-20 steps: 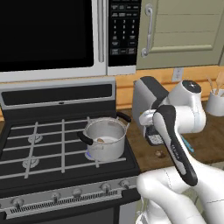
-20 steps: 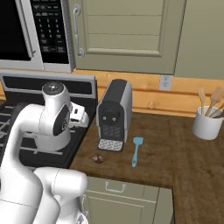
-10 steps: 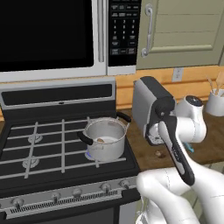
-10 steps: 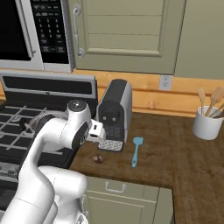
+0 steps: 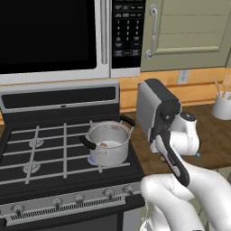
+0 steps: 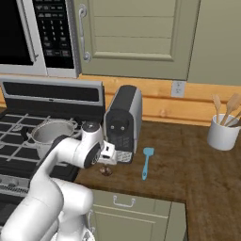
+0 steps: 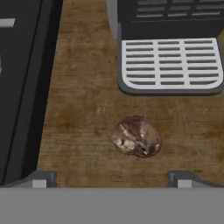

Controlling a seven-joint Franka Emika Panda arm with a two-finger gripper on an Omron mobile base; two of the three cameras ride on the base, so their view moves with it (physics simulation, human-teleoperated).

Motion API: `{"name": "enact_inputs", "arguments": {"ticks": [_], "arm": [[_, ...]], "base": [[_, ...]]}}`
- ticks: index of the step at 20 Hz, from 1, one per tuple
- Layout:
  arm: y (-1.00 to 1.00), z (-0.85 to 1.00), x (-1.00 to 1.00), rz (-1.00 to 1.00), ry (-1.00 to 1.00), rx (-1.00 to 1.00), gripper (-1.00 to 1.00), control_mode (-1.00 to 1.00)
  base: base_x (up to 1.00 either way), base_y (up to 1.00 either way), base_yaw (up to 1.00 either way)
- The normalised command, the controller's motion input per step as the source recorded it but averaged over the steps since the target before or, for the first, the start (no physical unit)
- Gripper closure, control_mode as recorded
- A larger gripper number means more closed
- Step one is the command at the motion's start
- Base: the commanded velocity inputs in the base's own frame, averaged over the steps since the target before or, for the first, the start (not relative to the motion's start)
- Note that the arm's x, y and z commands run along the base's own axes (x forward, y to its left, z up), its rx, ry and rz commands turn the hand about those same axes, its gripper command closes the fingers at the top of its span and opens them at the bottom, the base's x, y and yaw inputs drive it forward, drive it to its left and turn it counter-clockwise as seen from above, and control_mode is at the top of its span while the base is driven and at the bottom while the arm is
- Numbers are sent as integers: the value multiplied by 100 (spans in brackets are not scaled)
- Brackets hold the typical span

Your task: Put the sweet potato and mushroom in the pot. Retrieve the spatula and lightly stir the vegetables in the pot.

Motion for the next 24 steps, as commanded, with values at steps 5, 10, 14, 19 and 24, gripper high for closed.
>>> {"name": "enact_inputs", "arguments": {"ticks": [5, 10, 14, 19, 24], "arm": [[-24, -57, 29, 0, 11, -4, -100, -100], [-4, -55, 27, 0, 13, -1, -100, -100], [0, -50, 11, 0, 11, 0, -100, -100], [0, -43, 0, 0, 7, 0, -100, -100], [0, -33, -7, 0, 3, -1, 100, -100]], "base": [[0, 0, 0], [0, 0, 0], [0, 0, 0], [0, 0, 0], [0, 0, 0]]}}
